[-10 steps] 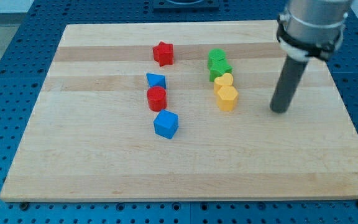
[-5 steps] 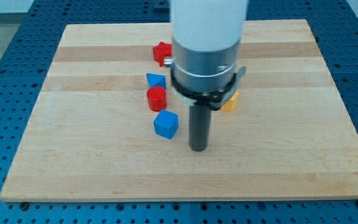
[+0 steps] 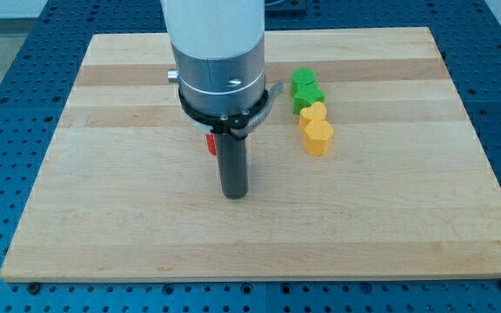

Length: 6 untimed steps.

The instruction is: Move the blue cube parallel to the left of the red circle

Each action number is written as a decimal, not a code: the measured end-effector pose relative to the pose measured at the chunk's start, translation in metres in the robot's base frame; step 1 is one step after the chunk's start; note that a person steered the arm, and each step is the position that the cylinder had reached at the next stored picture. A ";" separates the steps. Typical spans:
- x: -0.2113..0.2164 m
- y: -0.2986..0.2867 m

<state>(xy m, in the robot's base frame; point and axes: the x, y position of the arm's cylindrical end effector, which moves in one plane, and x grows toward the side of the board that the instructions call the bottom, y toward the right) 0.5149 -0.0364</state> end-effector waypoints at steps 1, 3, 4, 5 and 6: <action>-0.005 0.000; -0.006 0.007; -0.006 0.036; -0.012 0.046; -0.022 0.046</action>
<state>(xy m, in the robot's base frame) 0.4927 0.0093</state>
